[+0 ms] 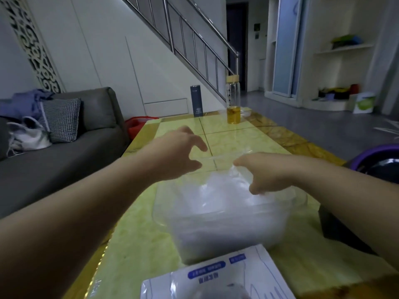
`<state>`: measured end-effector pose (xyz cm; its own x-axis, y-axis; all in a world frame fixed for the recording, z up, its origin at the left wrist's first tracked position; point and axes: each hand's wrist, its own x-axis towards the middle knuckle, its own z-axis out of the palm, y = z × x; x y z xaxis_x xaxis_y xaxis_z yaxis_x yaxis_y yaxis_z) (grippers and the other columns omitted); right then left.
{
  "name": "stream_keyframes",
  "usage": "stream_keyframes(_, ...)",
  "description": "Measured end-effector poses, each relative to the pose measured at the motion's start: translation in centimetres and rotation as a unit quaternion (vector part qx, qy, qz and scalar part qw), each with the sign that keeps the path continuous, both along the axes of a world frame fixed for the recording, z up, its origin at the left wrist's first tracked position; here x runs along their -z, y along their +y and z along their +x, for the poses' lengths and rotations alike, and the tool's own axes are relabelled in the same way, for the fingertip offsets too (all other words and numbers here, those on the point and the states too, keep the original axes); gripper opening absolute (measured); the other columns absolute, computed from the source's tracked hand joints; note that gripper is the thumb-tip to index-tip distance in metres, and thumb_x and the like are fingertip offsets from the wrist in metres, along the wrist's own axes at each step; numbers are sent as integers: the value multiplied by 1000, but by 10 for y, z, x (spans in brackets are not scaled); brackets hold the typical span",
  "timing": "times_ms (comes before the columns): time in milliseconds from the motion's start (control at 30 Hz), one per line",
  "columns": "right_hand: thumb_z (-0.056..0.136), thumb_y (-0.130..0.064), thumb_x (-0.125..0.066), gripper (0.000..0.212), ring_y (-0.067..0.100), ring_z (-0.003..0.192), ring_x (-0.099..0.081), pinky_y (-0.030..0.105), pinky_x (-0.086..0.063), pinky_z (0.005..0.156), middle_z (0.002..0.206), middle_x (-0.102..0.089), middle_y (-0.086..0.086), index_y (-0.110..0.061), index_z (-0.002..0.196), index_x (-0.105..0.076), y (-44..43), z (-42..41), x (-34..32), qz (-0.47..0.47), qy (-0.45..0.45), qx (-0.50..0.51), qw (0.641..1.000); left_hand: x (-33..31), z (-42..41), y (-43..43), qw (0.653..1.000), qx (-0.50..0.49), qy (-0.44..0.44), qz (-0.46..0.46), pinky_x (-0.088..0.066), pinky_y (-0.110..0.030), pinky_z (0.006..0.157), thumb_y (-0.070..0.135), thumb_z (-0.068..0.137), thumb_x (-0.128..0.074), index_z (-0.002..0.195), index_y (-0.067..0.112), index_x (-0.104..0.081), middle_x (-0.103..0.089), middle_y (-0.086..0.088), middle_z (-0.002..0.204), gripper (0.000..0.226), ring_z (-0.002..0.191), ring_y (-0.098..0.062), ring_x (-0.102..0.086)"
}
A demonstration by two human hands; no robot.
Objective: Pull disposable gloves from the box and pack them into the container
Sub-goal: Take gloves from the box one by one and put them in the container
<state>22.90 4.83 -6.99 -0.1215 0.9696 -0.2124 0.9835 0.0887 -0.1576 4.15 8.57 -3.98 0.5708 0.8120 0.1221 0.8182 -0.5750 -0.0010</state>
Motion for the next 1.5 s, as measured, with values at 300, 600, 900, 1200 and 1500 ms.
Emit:
stream_keyframes(300,85,-11,-64,25,26,106,-44,32,-35,73,122,-41,8,-13,109,-56,-5,-24,-6,89,-299,-44,949,65,42,16,922,23,327,-205,-32,-30,103,25,99,-45,148,25,-32,-36,0,150,50,131,-21,-40)
stream_keyframes(600,77,-45,-75,65,28,106,-56,42,-47,97,115,-56,5,-7,126,-57,31,-16,33,-165,-275,-56,946,87,35,34,921,-29,318,-225,-38,-39,105,20,98,-30,142,21,-42,-45,-7,142,46,123,-26,-48)
stream_keyframes(900,89,-36,-63,40,11,97,-56,27,-48,83,112,-63,-6,-22,126,-58,-19,-19,-18,158,-82,-72,981,21,3,-24,995,29,-26,-94,-39,-21,92,30,94,-55,136,21,-49,-55,4,132,43,107,-8,-53)
stream_keyframes(1200,93,-40,-56,27,-8,69,-49,4,-37,58,102,-67,-14,-24,111,-69,-108,-45,13,50,17,-178,983,48,-53,-117,986,38,-78,-144,-50,-17,71,41,89,-59,103,31,-64,-59,17,92,18,82,2,-58)
stream_keyframes(1500,93,-28,-58,19,5,80,-52,9,-35,60,102,-67,-2,-18,103,-71,-118,-60,55,-10,60,-122,991,89,-46,-134,982,15,-56,-182,-46,-23,71,31,89,-63,93,20,-69,-66,7,93,13,84,-10,-59)
